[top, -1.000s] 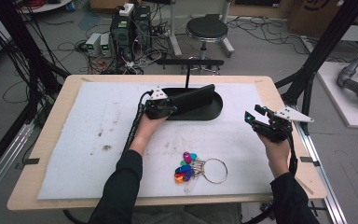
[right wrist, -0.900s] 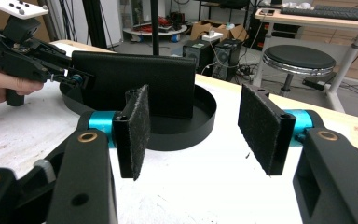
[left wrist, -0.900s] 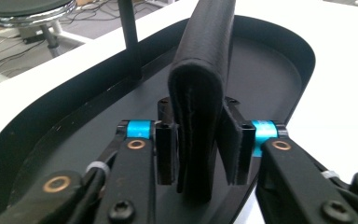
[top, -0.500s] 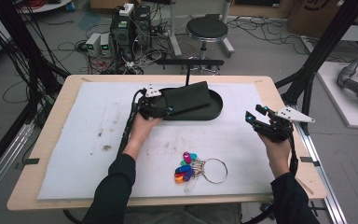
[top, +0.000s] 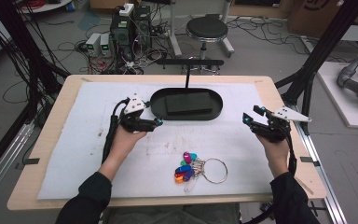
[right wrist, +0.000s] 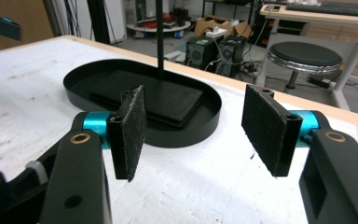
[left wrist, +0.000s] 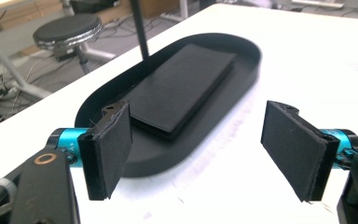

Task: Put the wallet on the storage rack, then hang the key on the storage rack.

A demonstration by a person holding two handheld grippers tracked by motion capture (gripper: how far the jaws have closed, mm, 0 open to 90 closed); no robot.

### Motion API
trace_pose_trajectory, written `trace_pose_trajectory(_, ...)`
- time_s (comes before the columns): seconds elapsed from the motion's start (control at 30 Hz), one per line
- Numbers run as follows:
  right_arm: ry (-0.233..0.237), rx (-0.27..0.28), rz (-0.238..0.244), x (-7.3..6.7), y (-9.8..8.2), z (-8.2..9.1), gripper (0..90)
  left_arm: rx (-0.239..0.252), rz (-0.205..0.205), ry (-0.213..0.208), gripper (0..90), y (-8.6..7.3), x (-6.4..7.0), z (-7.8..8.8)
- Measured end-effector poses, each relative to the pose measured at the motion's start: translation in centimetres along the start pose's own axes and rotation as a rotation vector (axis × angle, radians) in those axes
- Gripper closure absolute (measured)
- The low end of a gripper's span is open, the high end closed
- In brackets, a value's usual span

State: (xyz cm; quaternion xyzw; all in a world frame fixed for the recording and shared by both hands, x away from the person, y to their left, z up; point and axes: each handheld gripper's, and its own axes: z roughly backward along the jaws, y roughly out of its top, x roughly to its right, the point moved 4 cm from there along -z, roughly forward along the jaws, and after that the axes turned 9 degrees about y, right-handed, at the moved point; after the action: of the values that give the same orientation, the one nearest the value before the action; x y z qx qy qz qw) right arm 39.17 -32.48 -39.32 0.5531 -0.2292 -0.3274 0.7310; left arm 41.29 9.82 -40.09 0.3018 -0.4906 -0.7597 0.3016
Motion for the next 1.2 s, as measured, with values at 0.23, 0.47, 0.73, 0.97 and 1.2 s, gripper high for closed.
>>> trace_pose_trajectory(0.23,0.016,-0.036,0.022,-0.7,-0.2,-0.4,38.6,0.04,0.052,-0.006,24.8,-1.6,0.1,4.7)
trace_pose_trajectory(0.47,0.035,-0.058,0.045,-1.4,-0.6,-0.2,37.6,0.084,0.132,0.021,24.8,-4.0,-1.4,7.5)
trace_pose_trajectory(0.73,0.036,-0.062,0.036,-1.6,-1.3,-0.3,36.7,0.12,0.165,0.105,24.8,-7.0,-3.3,9.0)
trace_pose_trajectory(0.97,0.029,-0.074,0.052,-1.8,-1.5,-0.5,36.7,0.078,0.14,0.129,25.2,-6.6,-3.5,9.1)
trace_pose_trajectory(1.2,0.021,-0.067,0.055,-1.9,-1.5,-0.3,36.4,0.091,0.096,0.105,25.2,-6.0,-2.6,8.8)
